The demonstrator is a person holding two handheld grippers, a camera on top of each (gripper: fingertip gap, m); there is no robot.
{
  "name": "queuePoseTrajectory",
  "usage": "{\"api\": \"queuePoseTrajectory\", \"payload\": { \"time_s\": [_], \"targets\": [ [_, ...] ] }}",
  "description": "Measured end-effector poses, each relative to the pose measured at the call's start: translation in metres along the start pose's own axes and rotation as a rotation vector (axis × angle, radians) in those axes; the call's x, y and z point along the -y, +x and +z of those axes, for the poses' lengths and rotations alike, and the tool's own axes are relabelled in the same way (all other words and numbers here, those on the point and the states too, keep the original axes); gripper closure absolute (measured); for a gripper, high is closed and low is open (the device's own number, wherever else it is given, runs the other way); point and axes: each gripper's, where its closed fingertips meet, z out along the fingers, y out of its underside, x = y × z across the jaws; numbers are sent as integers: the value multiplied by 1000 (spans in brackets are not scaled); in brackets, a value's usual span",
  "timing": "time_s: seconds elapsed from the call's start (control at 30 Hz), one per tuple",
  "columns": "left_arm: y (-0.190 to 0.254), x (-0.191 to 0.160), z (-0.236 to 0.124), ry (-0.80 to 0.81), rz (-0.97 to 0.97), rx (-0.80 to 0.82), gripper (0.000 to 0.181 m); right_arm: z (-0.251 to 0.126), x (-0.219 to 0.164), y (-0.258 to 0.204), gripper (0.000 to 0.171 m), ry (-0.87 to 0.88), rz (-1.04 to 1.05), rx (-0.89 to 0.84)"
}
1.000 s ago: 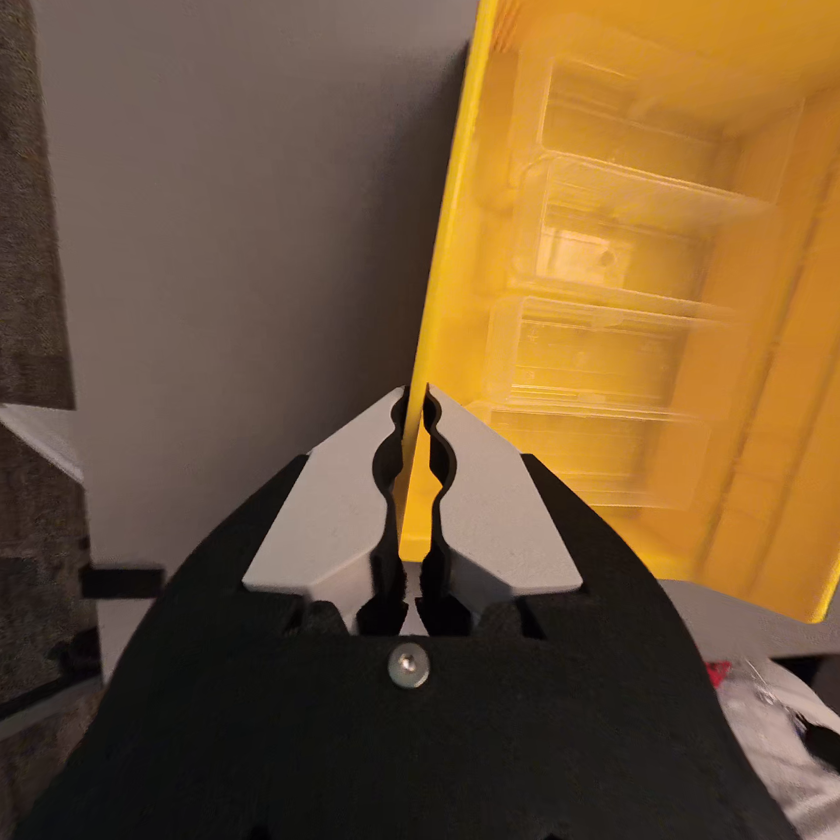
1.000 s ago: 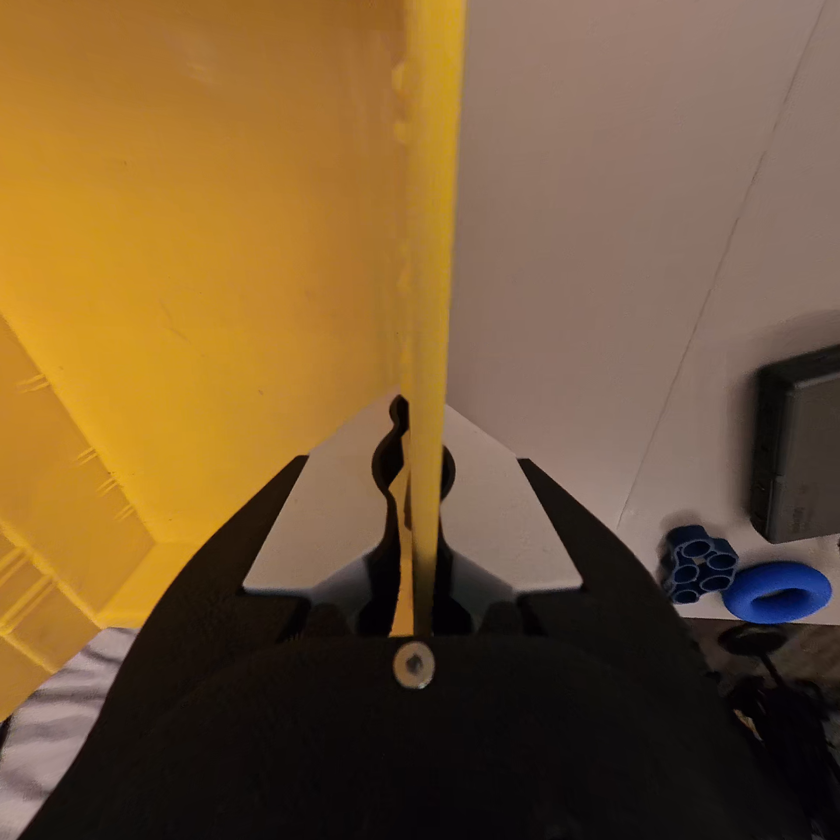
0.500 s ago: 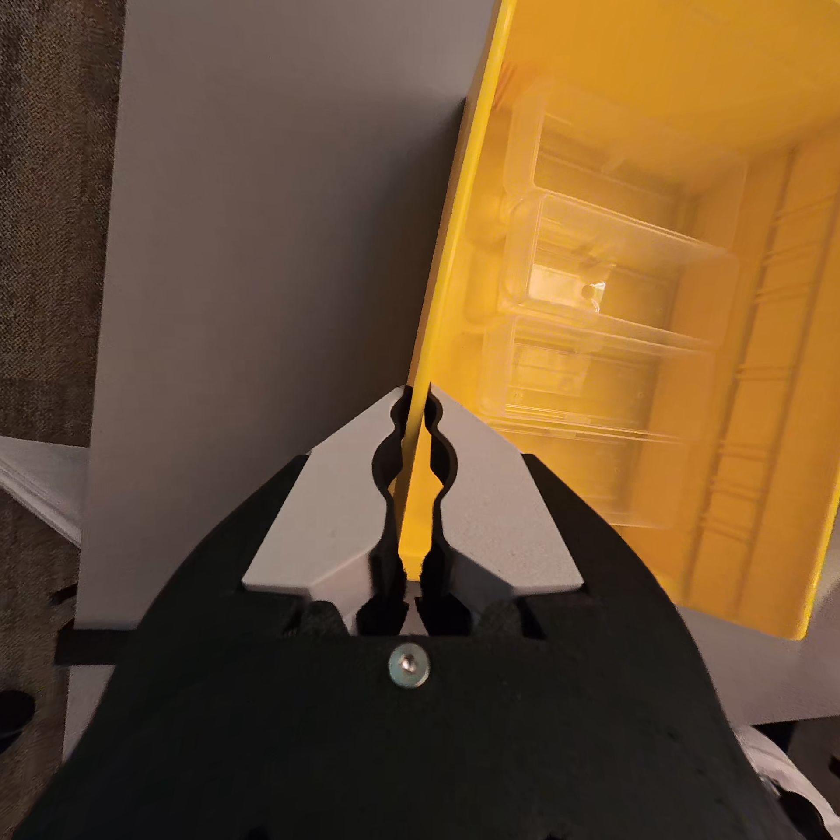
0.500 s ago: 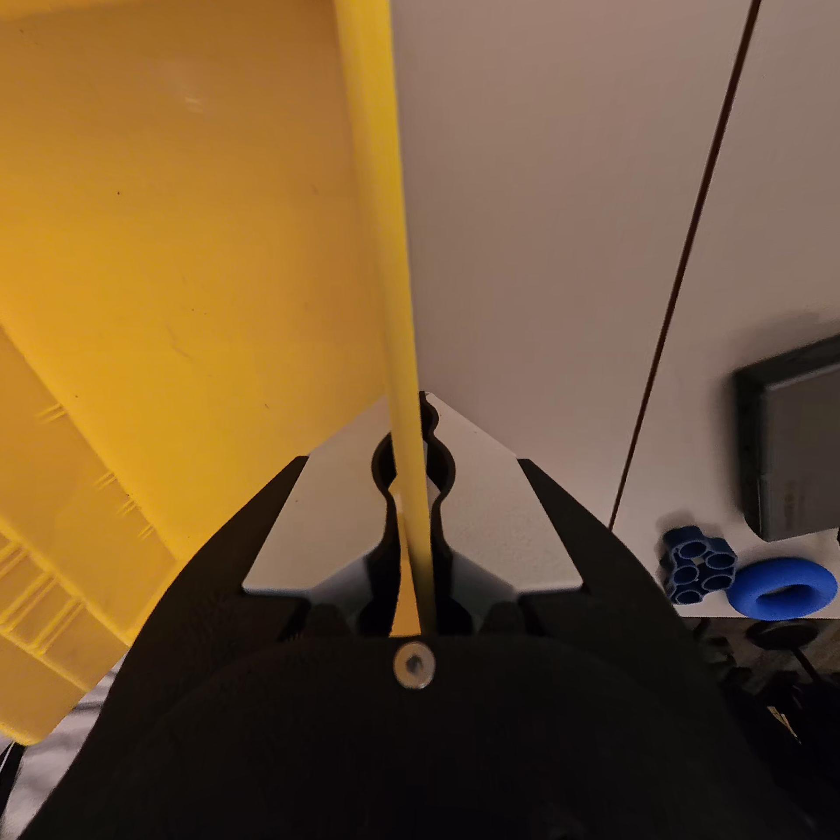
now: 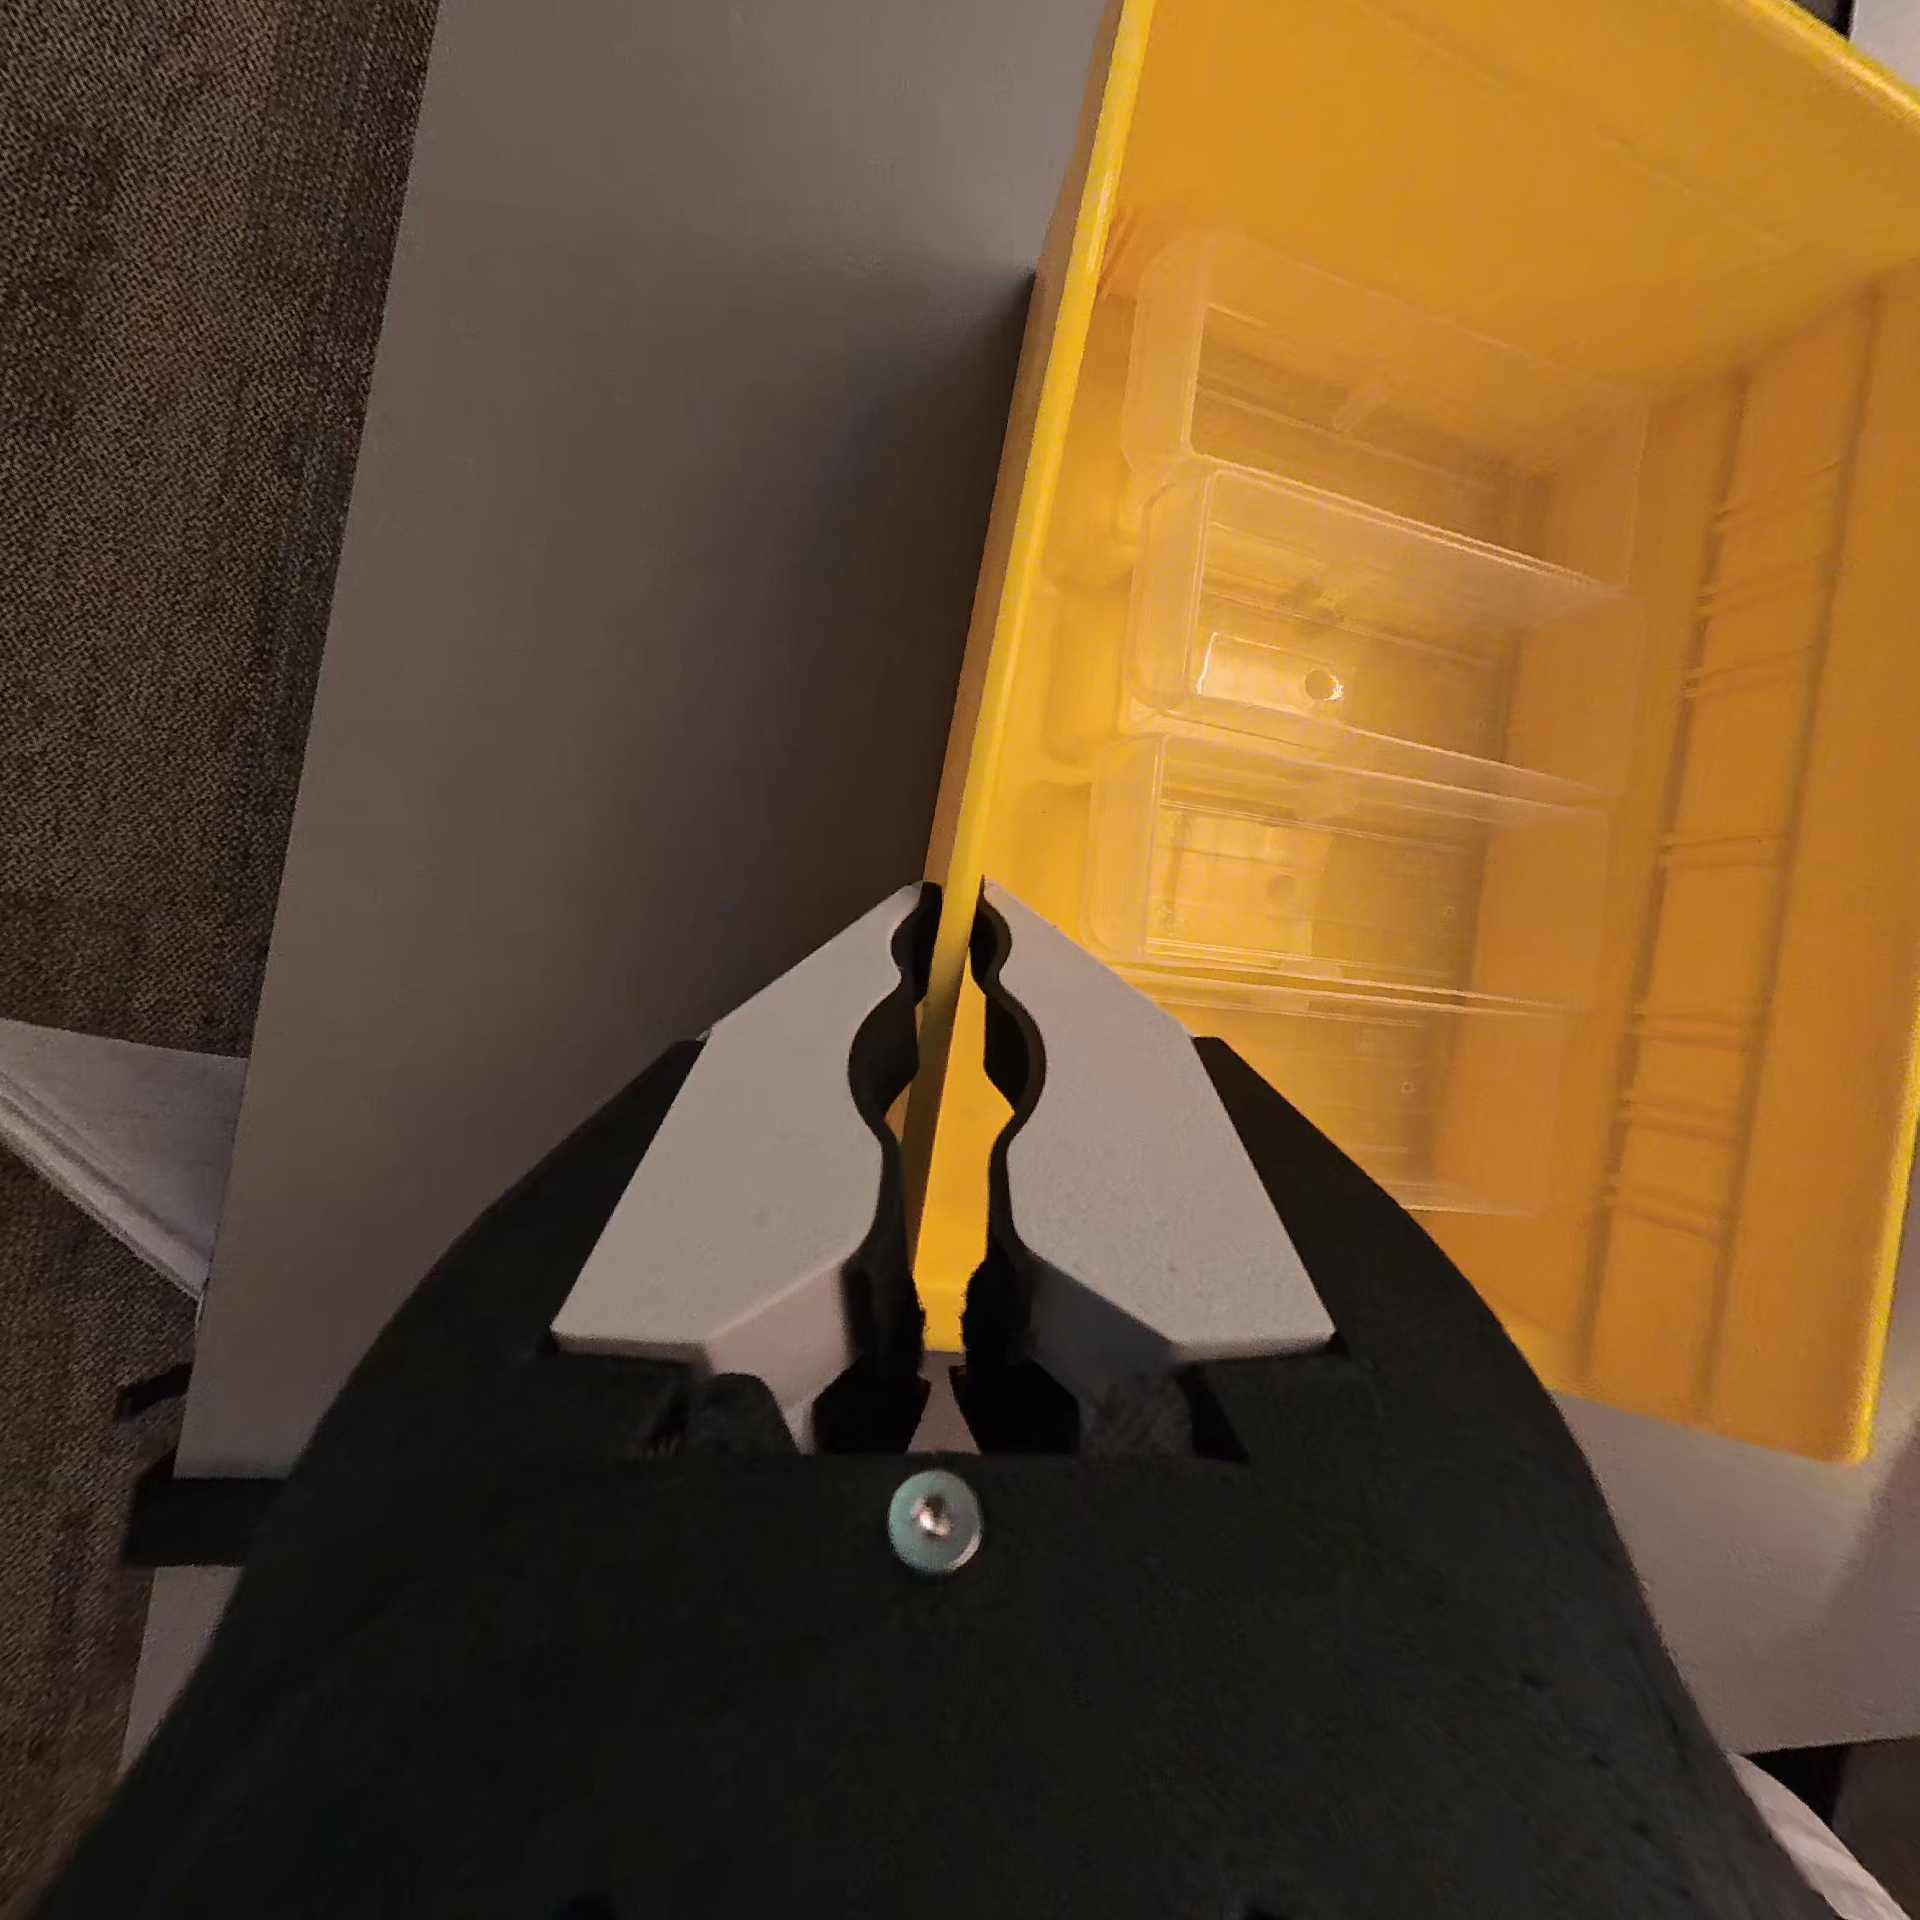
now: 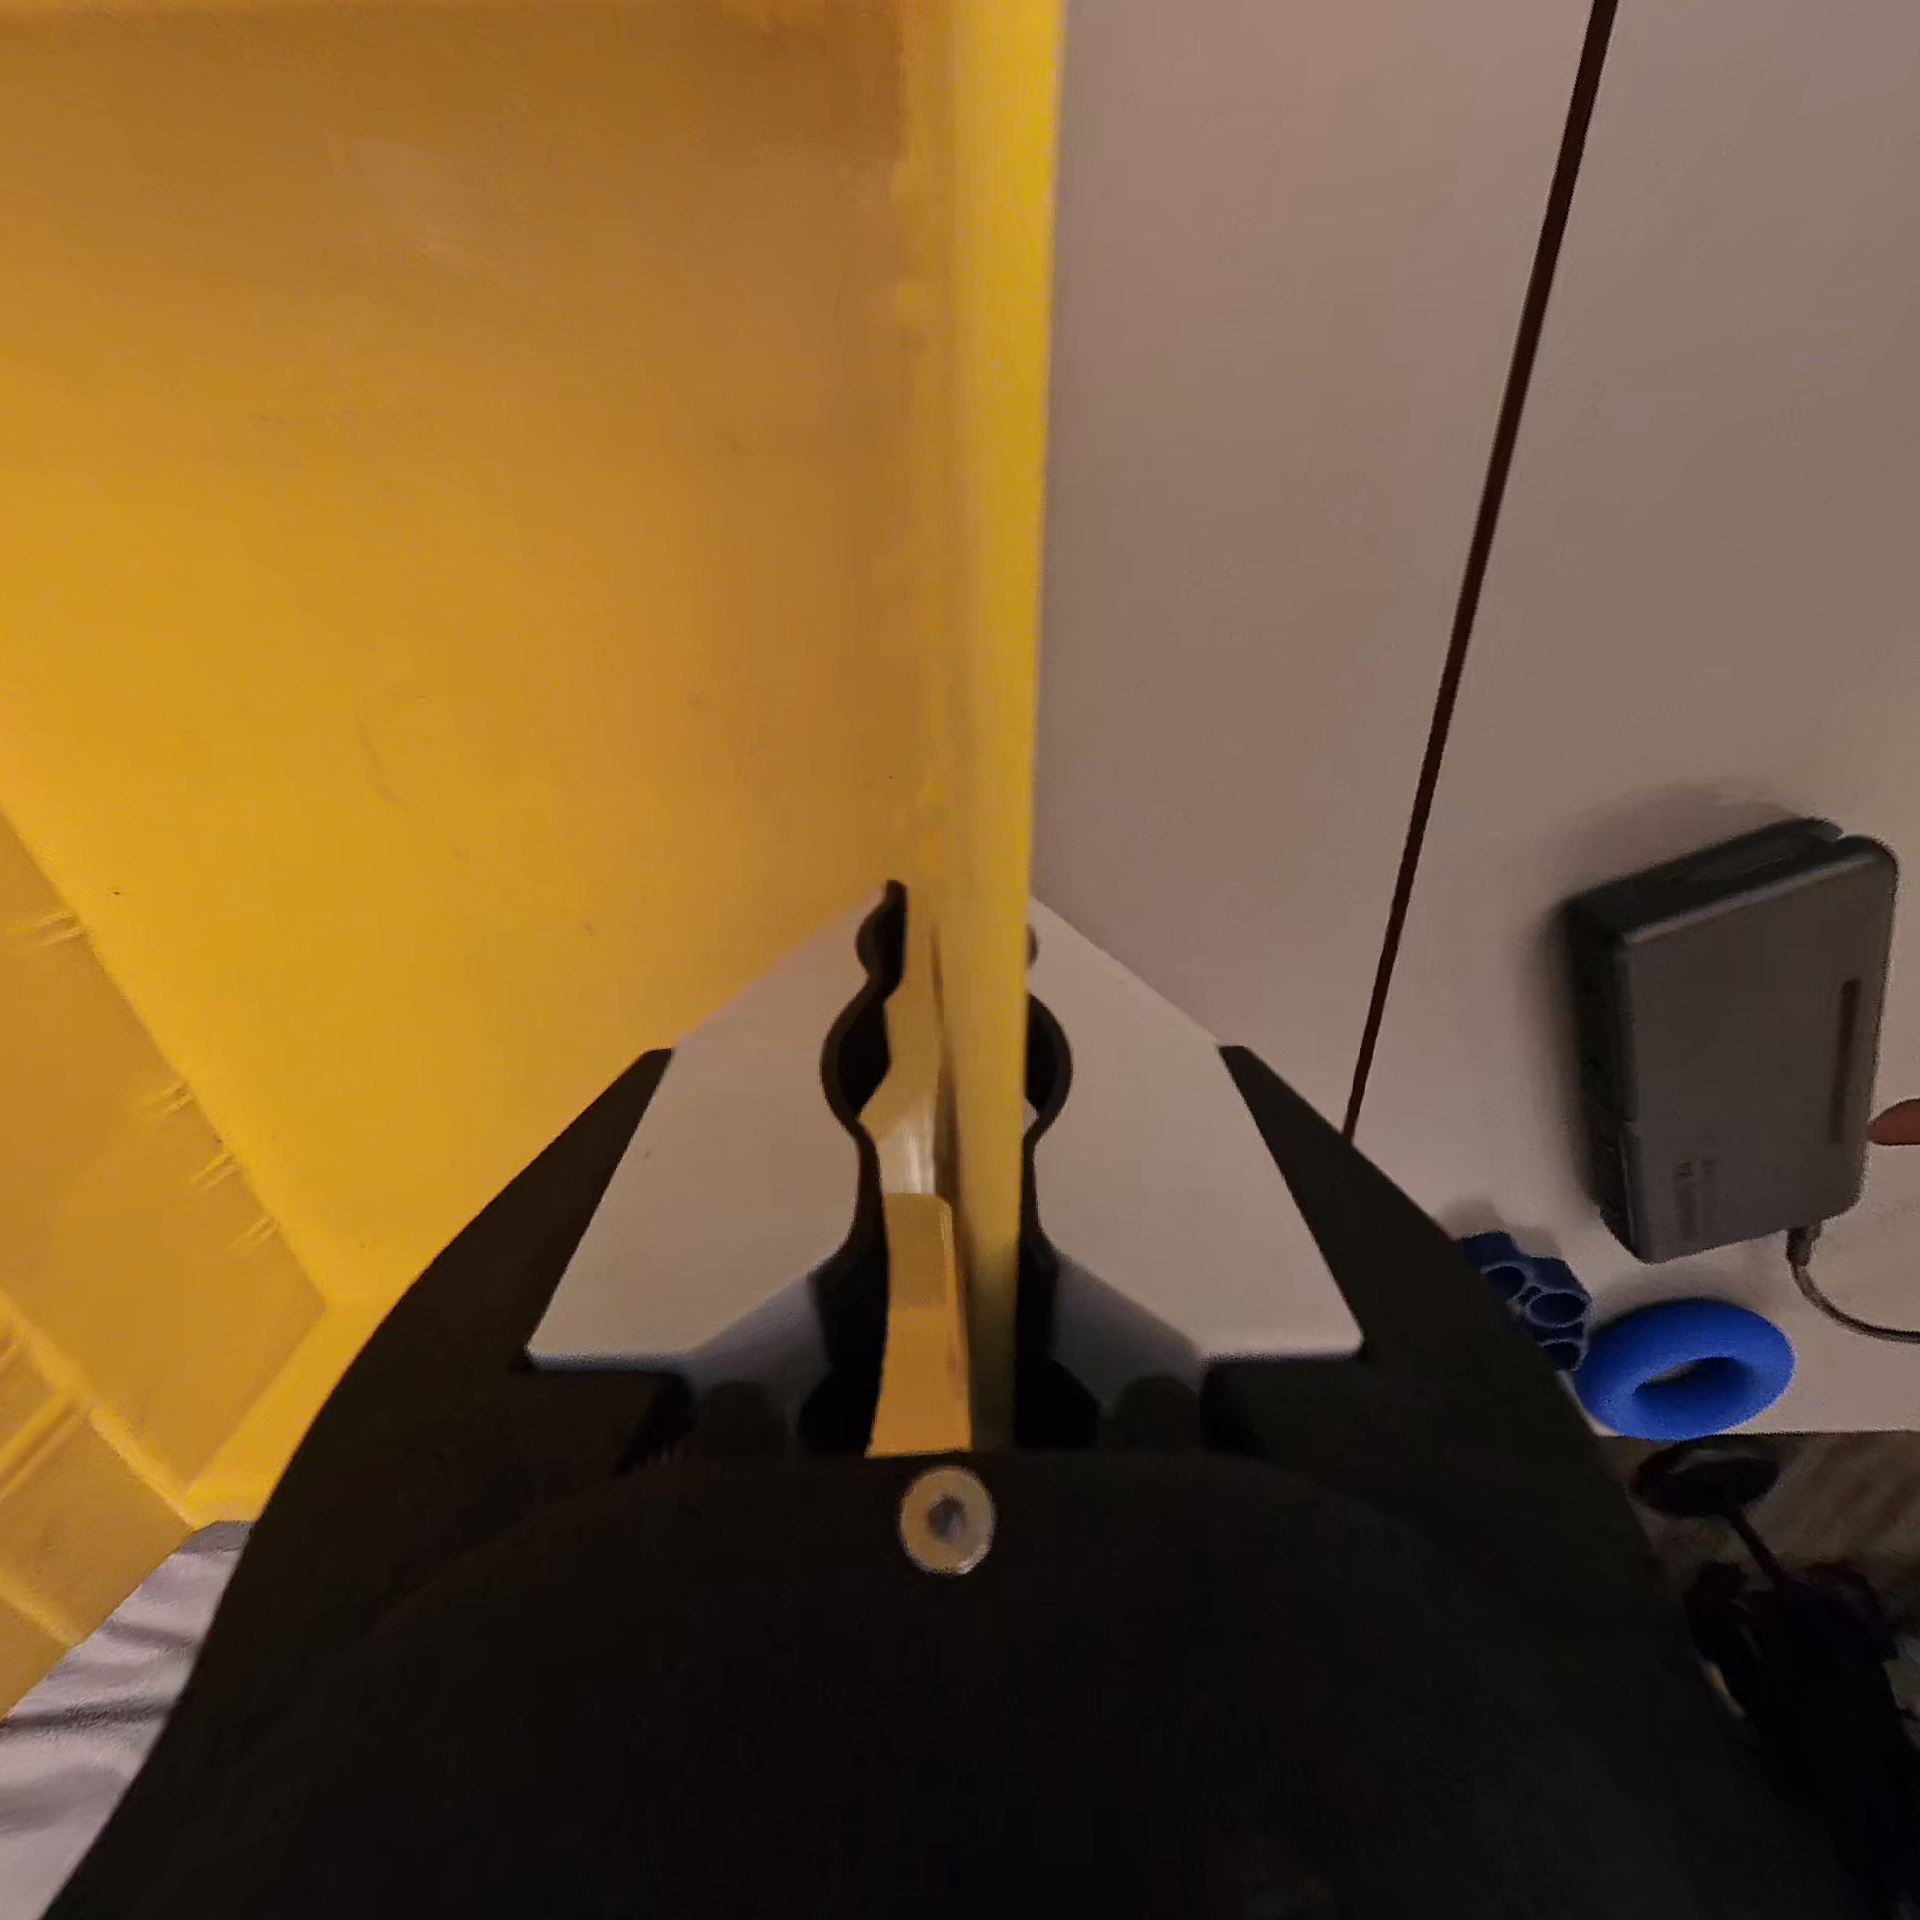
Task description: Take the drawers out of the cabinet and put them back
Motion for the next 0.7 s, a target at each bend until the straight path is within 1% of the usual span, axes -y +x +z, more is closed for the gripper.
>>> {"api": "queuePoseTrajectory", "payload": {
  "time_s": [0.07,0.13,0.2,0.23,0.3,0.37,0.4,0.47,0.5,0.53,0.57,0.6,0.63,0.7],
  "targets": [
    [0,0,0,19,22,3,178,-3,2,-1,138,25,-33,-26],
    [2,5,-5,67,36,3,174,-11,4,3,135,60,-60,-83],
    [5,17,-18,164,64,13,167,-29,13,3,134,139,-89,-135],
    [10,23,-27,217,85,7,164,-43,18,3,134,193,-104,-162],
    [28,32,-47,310,165,-42,149,-79,31,1,131,322,-142,-236],
    [56,31,-62,350,312,-133,136,-131,48,-11,126,527,-209,-308],
    [71,24,-66,335,403,-191,137,-161,56,-26,126,657,-248,-314],
    [99,1,-67,267,580,-304,138,-227,66,-75,126,975,-333,-248],
    [110,-13,-66,220,660,-359,142,-261,64,-102,126,1148,-360,-198],
    [118,-27,-64,176,736,-404,141,-293,57,-129,126,1300,-382,-145],
    [126,-39,-62,142,804,-438,142,-319,47,-159,126,1429,-414,-87],
    [131,-50,-59,105,864,-459,149,-339,34,-189,127,1537,-452,-24],
    [133,-59,-54,59,917,-460,151,-354,20,-219,129,1623,-496,45],
    [129,-73,-39,-43,1022,-409,151,-372,-7,-278,130,1740,-585,191]
  ]
}}
